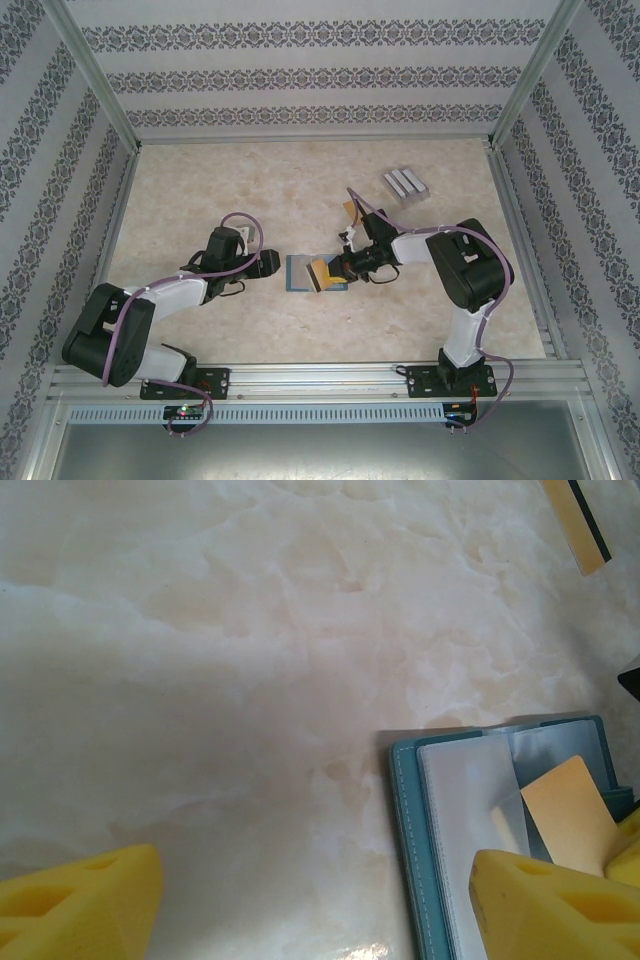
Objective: Put the credit cards into the card holder
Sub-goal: Insert the credit card into the card slot.
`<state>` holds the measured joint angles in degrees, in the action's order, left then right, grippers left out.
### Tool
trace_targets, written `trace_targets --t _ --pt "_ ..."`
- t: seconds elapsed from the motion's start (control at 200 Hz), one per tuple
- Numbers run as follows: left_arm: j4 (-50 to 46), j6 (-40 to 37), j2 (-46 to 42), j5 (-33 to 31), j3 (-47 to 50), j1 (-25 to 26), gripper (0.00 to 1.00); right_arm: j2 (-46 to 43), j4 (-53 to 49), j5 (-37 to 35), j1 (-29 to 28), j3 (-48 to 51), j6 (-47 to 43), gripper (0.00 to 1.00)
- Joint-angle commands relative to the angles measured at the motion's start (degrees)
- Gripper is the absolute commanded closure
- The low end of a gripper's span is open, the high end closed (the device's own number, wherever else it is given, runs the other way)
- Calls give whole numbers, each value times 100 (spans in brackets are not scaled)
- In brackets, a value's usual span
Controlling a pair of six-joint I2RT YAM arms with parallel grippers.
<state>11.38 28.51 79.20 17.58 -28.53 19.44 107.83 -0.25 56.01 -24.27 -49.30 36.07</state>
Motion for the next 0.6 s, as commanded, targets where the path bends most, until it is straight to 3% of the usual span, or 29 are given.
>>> trace_targets --t 0.0,0.365,0.595 --pt "75 -4 23 47 -151 59 19 -16 362 -387 -60 161 343 94" --pt "-65 -5 -50 19 -188 58 19 81 1421 -960 -249 342 1244 93" --pt "2 49 65 75 -202 54 19 29 1683 -1242 -524 358 1574 79"
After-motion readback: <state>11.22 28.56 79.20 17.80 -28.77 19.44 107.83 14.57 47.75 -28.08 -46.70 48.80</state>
